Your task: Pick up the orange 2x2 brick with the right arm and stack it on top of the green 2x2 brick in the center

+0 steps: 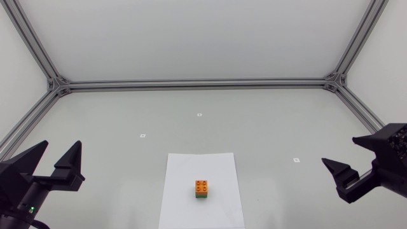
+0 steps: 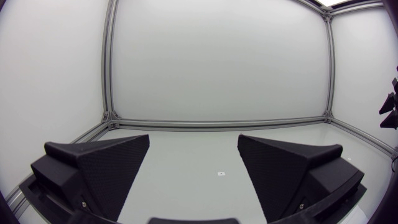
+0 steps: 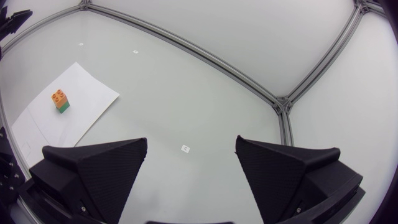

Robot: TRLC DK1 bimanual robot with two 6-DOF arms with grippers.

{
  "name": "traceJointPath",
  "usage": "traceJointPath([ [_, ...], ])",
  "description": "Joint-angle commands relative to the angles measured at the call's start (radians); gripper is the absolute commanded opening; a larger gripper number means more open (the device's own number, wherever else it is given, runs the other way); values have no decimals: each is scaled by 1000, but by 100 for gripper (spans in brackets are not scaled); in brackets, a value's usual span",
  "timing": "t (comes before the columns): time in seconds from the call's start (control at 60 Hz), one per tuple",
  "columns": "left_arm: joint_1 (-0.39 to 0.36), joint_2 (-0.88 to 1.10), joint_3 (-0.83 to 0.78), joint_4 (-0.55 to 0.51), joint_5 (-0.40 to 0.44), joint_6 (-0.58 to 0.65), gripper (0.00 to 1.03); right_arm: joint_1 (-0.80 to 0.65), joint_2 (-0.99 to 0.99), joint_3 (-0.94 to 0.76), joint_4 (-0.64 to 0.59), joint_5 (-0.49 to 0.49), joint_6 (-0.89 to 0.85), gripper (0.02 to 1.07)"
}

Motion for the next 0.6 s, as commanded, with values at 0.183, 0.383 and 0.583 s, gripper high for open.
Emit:
traceJointPath([
  [0.183,2,-8,-41,-13,4,13,99,-25,-230,-173,118,8,-15,103],
  [0.383,2,-8,-41,-13,4,13,99,-28,-350,-275,204,43,-6,103],
  [0.583,2,-8,-41,-15,4,13,99,-19,-396,-338,295,95,102,103],
])
